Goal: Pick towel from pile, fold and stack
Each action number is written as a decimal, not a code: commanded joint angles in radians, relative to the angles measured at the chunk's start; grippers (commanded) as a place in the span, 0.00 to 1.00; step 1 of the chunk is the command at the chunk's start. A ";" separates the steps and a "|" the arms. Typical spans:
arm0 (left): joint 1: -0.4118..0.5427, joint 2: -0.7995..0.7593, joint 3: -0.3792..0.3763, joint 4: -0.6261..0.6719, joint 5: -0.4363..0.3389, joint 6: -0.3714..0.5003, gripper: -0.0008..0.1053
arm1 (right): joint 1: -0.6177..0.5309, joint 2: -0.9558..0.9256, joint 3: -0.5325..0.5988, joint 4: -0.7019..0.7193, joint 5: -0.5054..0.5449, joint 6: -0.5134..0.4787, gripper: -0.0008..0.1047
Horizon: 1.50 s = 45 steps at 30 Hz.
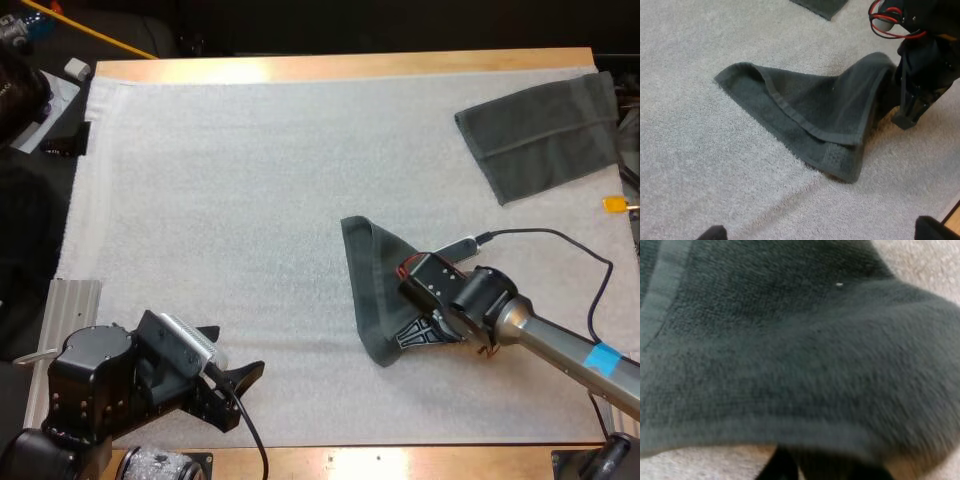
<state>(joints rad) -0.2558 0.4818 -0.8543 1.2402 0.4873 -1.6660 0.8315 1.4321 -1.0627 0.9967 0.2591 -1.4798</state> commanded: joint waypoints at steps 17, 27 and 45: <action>-0.004 -0.002 -0.005 -0.006 0.015 0.000 0.67 | -0.006 -0.140 0.009 0.129 -0.038 0.061 0.55; -0.004 0.000 0.001 -0.003 0.019 0.000 0.67 | 0.015 -0.145 0.224 -0.138 -0.131 0.122 0.42; -0.004 0.004 -0.006 -0.003 0.015 0.000 0.67 | -0.036 -0.018 0.270 -0.337 -0.097 0.219 0.36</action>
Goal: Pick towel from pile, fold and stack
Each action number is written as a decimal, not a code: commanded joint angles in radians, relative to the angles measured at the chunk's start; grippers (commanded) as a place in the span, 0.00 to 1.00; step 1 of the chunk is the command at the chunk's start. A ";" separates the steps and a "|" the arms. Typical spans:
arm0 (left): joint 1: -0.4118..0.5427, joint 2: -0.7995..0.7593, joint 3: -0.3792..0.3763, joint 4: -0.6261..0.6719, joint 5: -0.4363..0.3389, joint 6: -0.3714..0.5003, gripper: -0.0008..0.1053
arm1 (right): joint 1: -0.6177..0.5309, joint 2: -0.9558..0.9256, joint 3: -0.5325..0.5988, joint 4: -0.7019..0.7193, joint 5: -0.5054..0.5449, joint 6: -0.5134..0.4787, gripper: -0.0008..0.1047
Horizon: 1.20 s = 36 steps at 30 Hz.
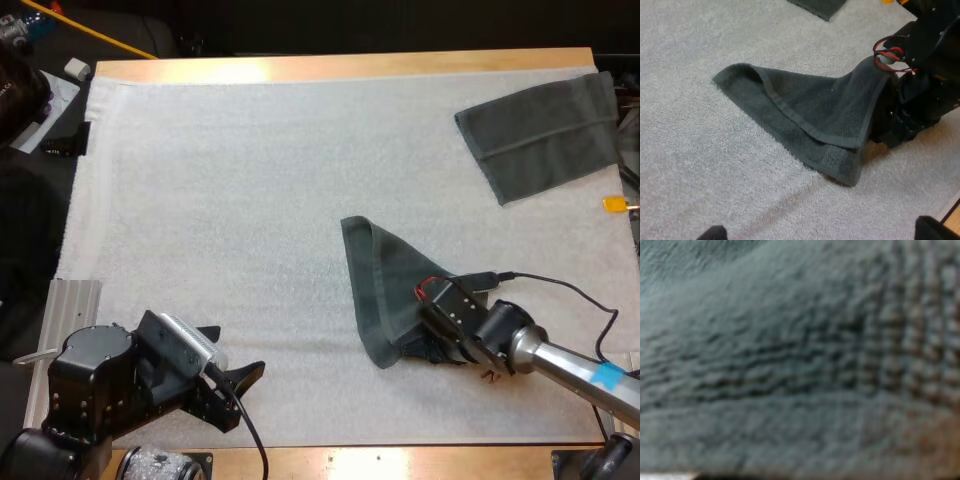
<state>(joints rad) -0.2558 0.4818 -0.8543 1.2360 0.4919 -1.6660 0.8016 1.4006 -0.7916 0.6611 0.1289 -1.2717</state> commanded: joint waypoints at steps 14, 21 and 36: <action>-0.004 0.008 -0.005 0.005 0.013 0.002 0.67 | -0.016 -0.020 -0.021 -0.004 0.075 -0.015 0.01; -0.004 0.005 -0.008 0.005 0.011 -0.003 0.67 | -0.021 -0.064 -0.141 -0.027 0.153 -0.135 0.01; -0.002 0.007 -0.007 -0.008 0.014 0.001 0.67 | -0.046 0.022 -0.236 0.142 0.115 -0.207 0.01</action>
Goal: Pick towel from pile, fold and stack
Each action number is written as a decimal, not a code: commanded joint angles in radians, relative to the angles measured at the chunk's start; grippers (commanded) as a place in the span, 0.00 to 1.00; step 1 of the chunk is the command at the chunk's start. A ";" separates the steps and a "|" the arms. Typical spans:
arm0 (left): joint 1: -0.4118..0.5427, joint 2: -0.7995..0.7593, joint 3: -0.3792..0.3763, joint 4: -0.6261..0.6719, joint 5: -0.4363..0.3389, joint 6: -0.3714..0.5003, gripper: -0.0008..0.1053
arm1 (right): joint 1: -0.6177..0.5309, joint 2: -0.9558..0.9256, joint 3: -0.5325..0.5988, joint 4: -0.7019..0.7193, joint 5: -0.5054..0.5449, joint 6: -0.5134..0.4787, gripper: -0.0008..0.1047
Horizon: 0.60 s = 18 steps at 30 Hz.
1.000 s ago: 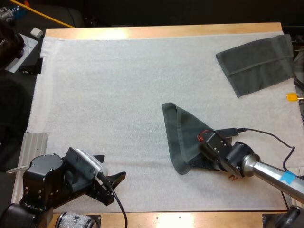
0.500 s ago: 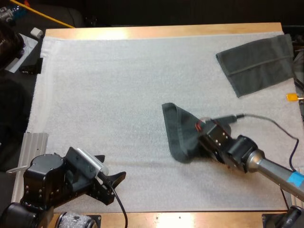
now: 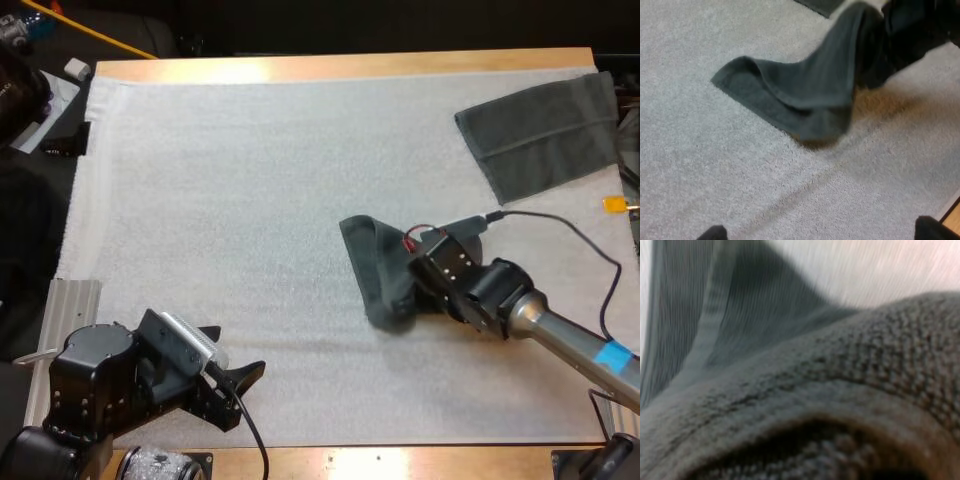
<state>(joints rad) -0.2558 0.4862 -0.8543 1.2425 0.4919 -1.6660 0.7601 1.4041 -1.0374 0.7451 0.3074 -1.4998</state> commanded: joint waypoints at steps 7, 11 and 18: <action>-0.004 0.001 -0.008 -0.017 0.010 0.000 0.67 | 0.014 0.061 0.027 0.094 -0.157 0.070 0.01; -0.003 -0.002 -0.007 -0.023 0.010 -0.002 0.67 | 0.000 0.075 0.053 0.151 -0.059 0.079 0.01; -0.004 0.004 -0.007 -0.027 0.011 -0.002 0.67 | -0.006 0.082 0.038 0.188 -0.063 0.086 0.19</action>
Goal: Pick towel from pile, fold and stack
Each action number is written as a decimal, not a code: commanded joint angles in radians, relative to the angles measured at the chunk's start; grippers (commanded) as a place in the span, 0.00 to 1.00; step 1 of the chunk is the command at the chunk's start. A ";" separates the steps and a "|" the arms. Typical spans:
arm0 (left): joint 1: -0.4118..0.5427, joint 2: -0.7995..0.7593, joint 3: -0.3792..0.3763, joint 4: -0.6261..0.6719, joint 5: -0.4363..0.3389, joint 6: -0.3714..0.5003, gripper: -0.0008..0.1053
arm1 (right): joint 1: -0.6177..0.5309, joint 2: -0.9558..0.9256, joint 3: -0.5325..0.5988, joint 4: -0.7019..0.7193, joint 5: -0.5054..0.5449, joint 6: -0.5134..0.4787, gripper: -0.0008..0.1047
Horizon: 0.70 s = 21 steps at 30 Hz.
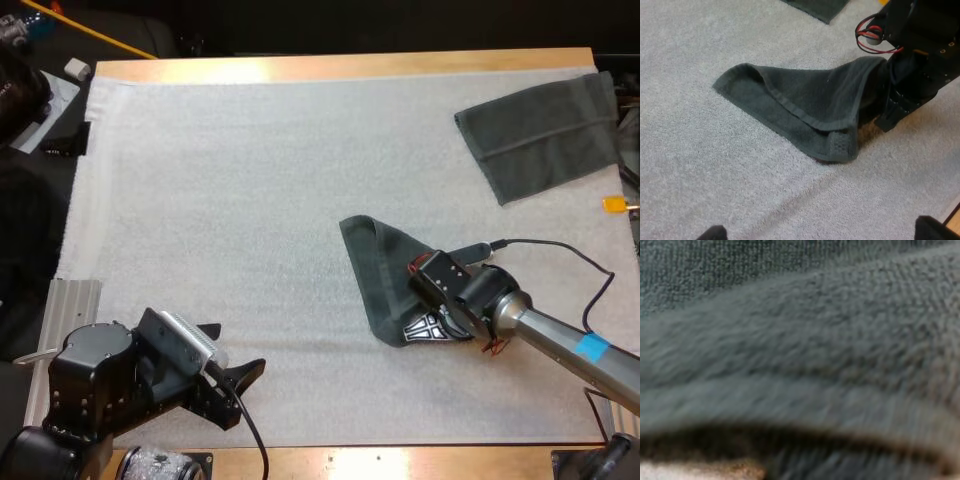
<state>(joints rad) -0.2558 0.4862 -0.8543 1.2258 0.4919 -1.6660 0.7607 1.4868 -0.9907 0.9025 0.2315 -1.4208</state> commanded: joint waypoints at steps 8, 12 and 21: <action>-0.005 0.004 -0.007 -0.005 0.011 0.003 0.68 | -0.013 -0.063 -0.035 0.070 0.033 -0.010 0.73; -0.004 0.003 -0.008 -0.005 0.011 0.004 0.67 | -0.014 -0.117 -0.050 0.108 0.034 -0.013 0.66; -0.004 -0.001 -0.003 -0.002 0.014 0.004 0.67 | 0.021 -0.158 -0.039 0.148 0.010 0.003 0.56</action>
<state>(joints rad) -0.2558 0.4862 -0.8543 1.2258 0.4919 -1.6660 0.7587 1.3419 -1.0382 1.0300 0.2750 -1.4269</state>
